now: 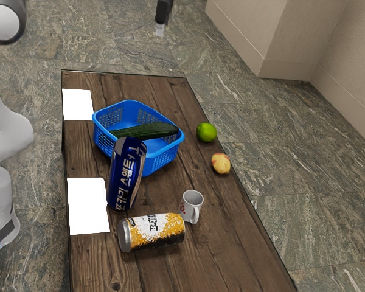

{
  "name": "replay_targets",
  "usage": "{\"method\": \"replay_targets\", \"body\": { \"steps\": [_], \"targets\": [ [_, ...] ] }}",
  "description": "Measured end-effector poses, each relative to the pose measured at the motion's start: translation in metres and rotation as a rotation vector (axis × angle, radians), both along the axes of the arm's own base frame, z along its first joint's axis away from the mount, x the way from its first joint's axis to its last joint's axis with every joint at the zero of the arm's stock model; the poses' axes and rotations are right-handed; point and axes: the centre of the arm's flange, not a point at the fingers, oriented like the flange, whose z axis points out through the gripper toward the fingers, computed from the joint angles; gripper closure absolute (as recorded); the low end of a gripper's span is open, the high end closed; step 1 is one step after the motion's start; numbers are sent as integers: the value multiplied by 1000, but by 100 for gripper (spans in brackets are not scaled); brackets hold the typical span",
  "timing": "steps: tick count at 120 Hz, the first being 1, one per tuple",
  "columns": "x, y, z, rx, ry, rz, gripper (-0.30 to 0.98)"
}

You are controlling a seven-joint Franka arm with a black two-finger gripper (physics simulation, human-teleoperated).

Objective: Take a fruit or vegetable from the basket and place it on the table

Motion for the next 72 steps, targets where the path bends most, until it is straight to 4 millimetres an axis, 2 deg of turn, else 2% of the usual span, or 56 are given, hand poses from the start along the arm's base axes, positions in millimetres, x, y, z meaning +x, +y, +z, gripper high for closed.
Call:
{"method": "replay_targets", "body": {
  "steps": [2,6,10,15,20,26,36,44,61,72],
  "targets": [
    [-8,5,-5,-16,4,-14,0],
    [-30,17,-28,-46,33,-31,0],
    [-46,19,-48,-42,60,-37,0],
    [-53,17,-72,-29,93,-51,0],
    [-56,18,-83,-12,100,-57,0],
    [-53,14,-92,5,102,-71,0],
    [-43,-9,-98,27,106,-87,0],
    [-37,-20,-99,35,110,-51,0],
    [-17,-58,-114,35,161,38,0],
    [-12,-70,-144,28,213,106,0]
  ]
}}
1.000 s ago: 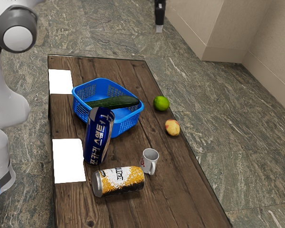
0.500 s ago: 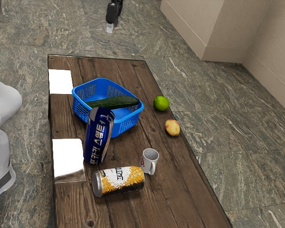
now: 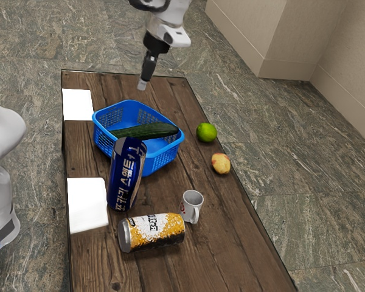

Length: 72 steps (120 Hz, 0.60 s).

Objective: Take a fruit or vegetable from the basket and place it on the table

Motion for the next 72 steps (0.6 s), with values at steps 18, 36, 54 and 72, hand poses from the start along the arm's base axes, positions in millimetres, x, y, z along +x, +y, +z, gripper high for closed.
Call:
{"method": "replay_targets", "body": {
  "steps": [18,36,54,72],
  "targets": [
    [1,-12,-32,5,48,99,0],
    [-1,-33,-57,20,80,143,0],
    [-15,-35,-66,42,73,183,0],
    [-21,-43,-77,74,76,212,0]
  ]
}}
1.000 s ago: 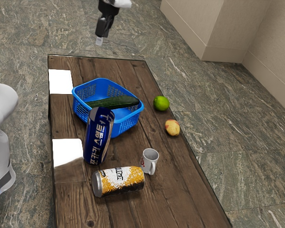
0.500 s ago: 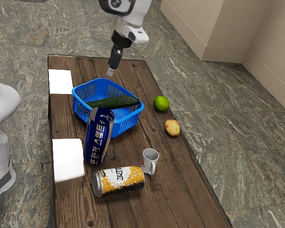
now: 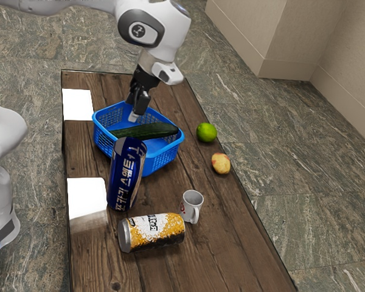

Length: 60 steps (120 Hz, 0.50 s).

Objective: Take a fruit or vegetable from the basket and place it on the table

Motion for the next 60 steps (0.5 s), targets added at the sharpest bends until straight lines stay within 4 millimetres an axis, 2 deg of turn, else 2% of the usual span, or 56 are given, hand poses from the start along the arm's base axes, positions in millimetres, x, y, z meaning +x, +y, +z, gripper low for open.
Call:
{"method": "replay_targets", "body": {
  "steps": [17,30,39,48,60],
  "targets": [
    [-2,-14,-1,24,-7,13,0],
    [-1,-12,-3,54,-17,30,0],
    [4,-13,-2,74,-47,0,0],
    [9,-25,-2,81,-73,-62,0],
    [9,-30,-16,78,-67,-116,0]
  ]
}}
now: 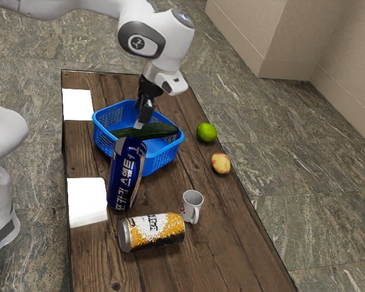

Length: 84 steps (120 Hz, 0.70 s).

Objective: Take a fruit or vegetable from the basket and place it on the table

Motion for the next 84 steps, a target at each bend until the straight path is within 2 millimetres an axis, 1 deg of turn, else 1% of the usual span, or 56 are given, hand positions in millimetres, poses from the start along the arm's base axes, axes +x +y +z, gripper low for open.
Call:
{"method": "replay_targets", "body": {
  "steps": [15,22,42,58,74,78,84],
  "targets": [
    [-1,9,-17,-14,14,-21,0],
    [-2,10,-23,-19,18,-34,0],
    [-2,6,-38,-26,26,-78,0],
    [-6,0,-56,-30,44,-109,0],
    [-5,-2,-62,-34,41,-128,0],
    [-5,0,-62,-37,40,-127,1],
    [-4,9,-64,-46,38,-114,1]
  ]
}}
